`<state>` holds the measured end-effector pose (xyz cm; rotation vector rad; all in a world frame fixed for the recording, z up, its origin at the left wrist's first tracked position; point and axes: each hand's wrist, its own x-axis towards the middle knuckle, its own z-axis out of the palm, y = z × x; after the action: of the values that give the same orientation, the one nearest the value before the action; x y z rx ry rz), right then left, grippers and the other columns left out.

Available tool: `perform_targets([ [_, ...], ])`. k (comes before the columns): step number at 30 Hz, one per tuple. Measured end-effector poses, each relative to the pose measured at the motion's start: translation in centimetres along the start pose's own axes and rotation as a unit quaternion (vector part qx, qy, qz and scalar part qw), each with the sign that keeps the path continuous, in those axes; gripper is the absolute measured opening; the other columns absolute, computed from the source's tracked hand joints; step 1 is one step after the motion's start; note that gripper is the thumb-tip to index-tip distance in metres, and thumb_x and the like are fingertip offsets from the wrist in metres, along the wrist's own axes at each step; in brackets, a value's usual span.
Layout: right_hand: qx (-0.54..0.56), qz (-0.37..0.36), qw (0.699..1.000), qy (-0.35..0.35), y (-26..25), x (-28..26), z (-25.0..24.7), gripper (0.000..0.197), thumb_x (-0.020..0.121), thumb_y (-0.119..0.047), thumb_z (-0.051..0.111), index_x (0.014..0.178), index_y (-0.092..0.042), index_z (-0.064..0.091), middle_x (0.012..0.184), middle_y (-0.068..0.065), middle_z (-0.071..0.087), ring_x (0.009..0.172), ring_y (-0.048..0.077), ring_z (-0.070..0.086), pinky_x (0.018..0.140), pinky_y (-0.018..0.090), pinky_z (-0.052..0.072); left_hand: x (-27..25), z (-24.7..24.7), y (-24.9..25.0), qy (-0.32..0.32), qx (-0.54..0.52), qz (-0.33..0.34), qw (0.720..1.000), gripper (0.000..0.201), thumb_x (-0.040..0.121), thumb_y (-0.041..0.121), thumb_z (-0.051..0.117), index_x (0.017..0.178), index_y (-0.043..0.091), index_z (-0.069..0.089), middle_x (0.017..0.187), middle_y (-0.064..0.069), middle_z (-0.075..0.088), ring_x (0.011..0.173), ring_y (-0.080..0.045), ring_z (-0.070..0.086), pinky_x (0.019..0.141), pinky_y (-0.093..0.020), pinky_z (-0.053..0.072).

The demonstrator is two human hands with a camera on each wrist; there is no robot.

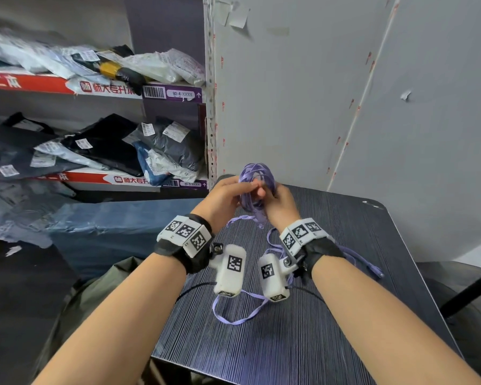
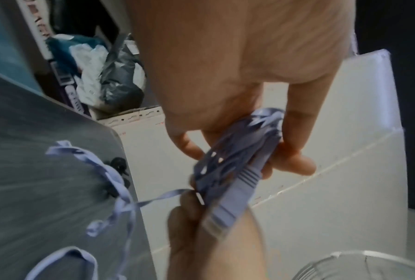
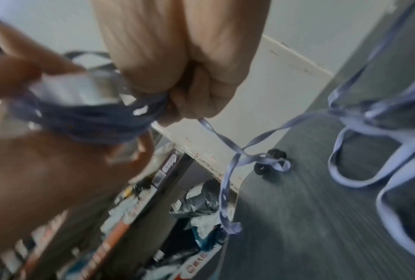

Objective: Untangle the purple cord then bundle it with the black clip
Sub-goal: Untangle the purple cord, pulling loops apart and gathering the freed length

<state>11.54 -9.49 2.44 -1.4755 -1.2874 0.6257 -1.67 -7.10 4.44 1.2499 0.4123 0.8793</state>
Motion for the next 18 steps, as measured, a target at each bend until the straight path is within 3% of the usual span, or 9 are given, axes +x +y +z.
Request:
perform_targets([
  [3,-0.083,-0.037,0.995,-0.027,0.5,-0.3,0.2,0.04,0.097,-0.039,0.04,0.088,-0.005,0.059,0.079,0.011,0.062,0.072,0.023,0.057,0.063,0.029,0.042,0.2,0.0,0.4,-0.023,-0.03,-0.011,0.999,0.007,0.082,0.01,0.054,0.082,0.005,0.058,0.071,0.0,0.064,0.07,-0.014,0.059,0.069,-0.023,0.05],
  [5,-0.121,-0.039,0.991,-0.036,1.0,-0.3,0.2,0.043,0.096,-0.042,0.039,0.091,-0.005,0.059,0.084,0.014,0.067,0.076,0.029,0.062,0.07,0.037,0.049,0.4,-0.1,0.1,-0.014,-0.033,-0.023,0.999,0.006,0.079,0.008,0.054,0.083,0.005,0.058,0.072,0.0,0.065,0.069,-0.014,0.059,0.069,-0.022,0.051],
  [8,-0.16,-0.034,0.985,-0.051,1.8,-0.2,0.1,0.032,0.095,-0.037,0.042,0.092,-0.01,0.058,0.085,0.016,0.067,0.078,0.034,0.064,0.072,0.044,0.051,0.3,-0.1,-0.5,-0.02,-0.045,-0.037,0.998,0.008,0.091,0.005,0.049,0.087,0.007,0.056,0.07,0.001,0.063,0.06,-0.011,0.055,0.063,-0.02,0.05],
  [13,-0.166,-0.01,0.983,-0.078,2.3,-0.4,-0.4,0.036,0.096,-0.042,0.041,0.08,-0.013,0.058,0.075,0.012,0.066,0.07,0.029,0.062,0.067,0.037,0.048,0.3,0.4,-0.9,-0.007,0.027,-0.034,0.999,0.026,0.1,0.013,0.036,0.08,0.009,0.051,0.049,0.007,0.046,0.045,-0.008,0.04,0.063,-0.023,0.038],
  [16,-0.138,0.011,0.986,-0.094,2.8,-0.4,-0.7,0.036,0.096,-0.035,0.042,0.069,-0.015,0.054,0.066,0.01,0.059,0.063,0.025,0.054,0.064,0.034,0.042,0.3,0.6,-0.7,0.004,0.058,-0.048,0.997,0.033,0.102,0.016,0.033,0.073,0.01,0.047,0.044,0.01,0.033,0.04,-0.004,0.028,0.048,-0.016,0.027],
  [18,-0.164,0.012,0.982,-0.092,3.2,-0.3,-0.9,0.038,0.095,-0.041,0.042,0.071,-0.015,0.059,0.073,0.014,0.065,0.07,0.028,0.057,0.067,0.034,0.043,0.4,0.7,-0.9,0.018,0.066,-0.052,0.996,0.034,0.102,0.015,0.033,0.07,0.009,0.043,0.042,0.011,0.031,0.038,-0.002,0.024,0.041,-0.012,0.024],
])
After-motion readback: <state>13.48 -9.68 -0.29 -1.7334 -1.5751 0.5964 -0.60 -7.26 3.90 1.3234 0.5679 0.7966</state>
